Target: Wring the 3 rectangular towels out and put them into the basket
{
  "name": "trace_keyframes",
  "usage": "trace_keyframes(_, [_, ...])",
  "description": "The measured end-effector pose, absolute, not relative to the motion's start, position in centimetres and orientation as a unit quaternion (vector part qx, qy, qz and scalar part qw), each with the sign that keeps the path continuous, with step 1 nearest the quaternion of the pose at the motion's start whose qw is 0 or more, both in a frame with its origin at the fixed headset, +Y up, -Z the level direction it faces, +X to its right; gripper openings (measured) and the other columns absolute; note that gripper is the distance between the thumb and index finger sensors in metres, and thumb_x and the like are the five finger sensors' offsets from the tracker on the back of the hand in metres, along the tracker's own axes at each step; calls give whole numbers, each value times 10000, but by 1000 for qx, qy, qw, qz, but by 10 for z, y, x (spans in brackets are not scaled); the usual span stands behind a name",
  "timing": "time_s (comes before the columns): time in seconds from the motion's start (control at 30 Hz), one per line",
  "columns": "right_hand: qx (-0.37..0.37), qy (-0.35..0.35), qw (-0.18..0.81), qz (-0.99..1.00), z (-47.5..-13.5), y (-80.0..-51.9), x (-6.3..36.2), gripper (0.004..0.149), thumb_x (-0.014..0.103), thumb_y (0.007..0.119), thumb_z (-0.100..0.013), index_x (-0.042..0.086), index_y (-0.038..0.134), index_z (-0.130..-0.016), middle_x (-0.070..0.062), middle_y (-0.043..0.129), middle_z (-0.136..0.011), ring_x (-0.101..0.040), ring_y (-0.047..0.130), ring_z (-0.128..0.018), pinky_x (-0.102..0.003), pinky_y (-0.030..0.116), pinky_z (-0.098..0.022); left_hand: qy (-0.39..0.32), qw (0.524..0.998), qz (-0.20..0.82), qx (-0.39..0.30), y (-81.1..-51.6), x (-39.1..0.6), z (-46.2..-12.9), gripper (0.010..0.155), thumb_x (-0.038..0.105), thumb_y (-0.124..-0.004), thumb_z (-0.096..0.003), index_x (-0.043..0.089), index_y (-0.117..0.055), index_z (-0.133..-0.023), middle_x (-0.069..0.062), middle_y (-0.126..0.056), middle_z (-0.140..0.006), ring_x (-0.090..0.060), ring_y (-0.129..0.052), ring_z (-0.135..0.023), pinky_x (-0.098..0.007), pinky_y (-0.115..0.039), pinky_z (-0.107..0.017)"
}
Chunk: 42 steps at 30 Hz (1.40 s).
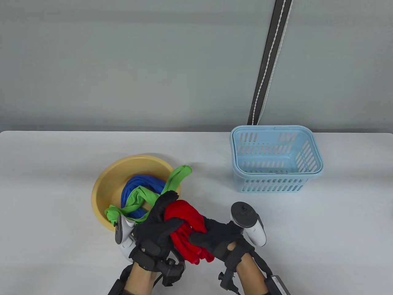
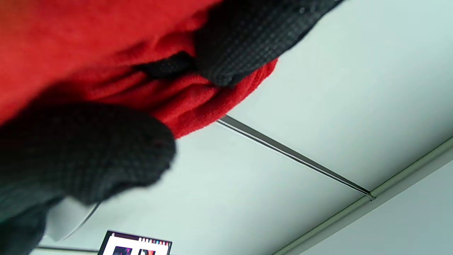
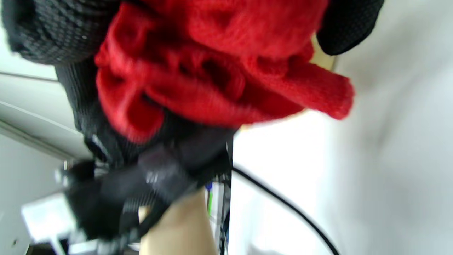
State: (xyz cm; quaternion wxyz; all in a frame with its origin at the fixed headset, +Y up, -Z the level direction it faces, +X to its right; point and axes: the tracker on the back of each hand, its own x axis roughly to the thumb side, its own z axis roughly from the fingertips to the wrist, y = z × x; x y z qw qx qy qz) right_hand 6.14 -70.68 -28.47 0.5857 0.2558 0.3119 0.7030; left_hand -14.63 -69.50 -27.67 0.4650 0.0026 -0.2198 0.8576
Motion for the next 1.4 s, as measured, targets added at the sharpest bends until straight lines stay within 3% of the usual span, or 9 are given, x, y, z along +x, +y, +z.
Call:
trace_keyframes(0.17, [236,293,563,736,-280,-706,50,750,553,947,-424,75,743,-965,-144,786,-775,-361,835,-639,-712,640,-621,-225,504,834,21,-692,-147,-275,628,197,-948,-470,289,-707,-1043,-118,-894,-844,-346,-928,-673,-514,-825,-581])
trace_keyframes(0.3, [245,271,577,730,-278,-706,54,518,442,1001,-457,103,827,-808,-286,573,-1066,-540,626,-924,-768,496,-670,-240,551,798,39,-685,-149,-275,627,185,-947,-466,283,-710,-1039,-109,-896,-859,-352,-929,-705,-535,-816,-607])
trace_keyframes(0.37, [245,244,568,747,-279,-705,59,461,369,1002,-469,124,792,-798,-321,574,-1122,-605,649,-985,-758,557,-663,-237,576,780,54,-682,-153,-275,627,187,-951,-461,278,-718,-1035,-95,-905,-865,-355,-936,-721,-566,-806,-618])
trace_keyframes(0.5, [228,207,580,755,-280,-704,64,405,245,1001,-456,156,779,-782,-143,952,-830,-369,1047,-701,-588,846,-535,-227,625,742,83,-677,-161,-276,619,214,-966,-450,273,-740,-1024,-78,-917,-873,-357,-953,-736,-585,-805,-606])
trace_keyframes(0.7, [227,143,509,818,-282,-695,75,547,212,983,-471,153,701,-936,-129,958,-780,-286,1074,-540,-533,899,-441,-230,679,693,82,-674,-170,-276,634,241,-984,-453,259,-732,-1034,-83,-917,-896,-366,-953,-761,-599,-794,-609])
trace_keyframes(0.9, [202,77,376,901,-282,-694,81,571,323,965,-495,158,697,-972,-119,967,-703,-253,1044,-461,-501,886,-407,-213,759,608,95,-672,-168,-275,633,261,-977,-471,222,-717,-1047,-126,-895,-925,-405,-932,-778,-636,-755,-615])
trace_keyframes(1.0, [169,42,339,924,-284,-696,89,559,393,972,-476,168,739,-932,-50,969,-613,-219,1024,-395,-483,876,-371,-205,874,418,139,-660,-155,-264,674,344,-951,-488,217,-661,-1083,-155,-838,-1001,-424,-893,-815,-652,-719,-638])
trace_keyframes(1.1, [139,41,325,934,-288,-697,100,507,379,978,-473,163,779,-886,-41,978,-564,-205,1018,-341,-472,880,-327,-245,924,230,180,-655,-134,-253,732,400,-918,-492,228,-577,-1117,-170,-709,-1112,-445,-804,-916,-664,-679,-670])
trace_keyframes(1.4, [180,221,346,894,-299,-703,101,470,383,966,-494,136,807,-861,-34,990,-506,-168,1008,-249,-434,886,-245,-393,881,-150,219,-673,-85,-225,1073,500,-950,-426,267,-201,-1158,-121,-206,-1237,-453,-343,-1115,-708,-428,-759])
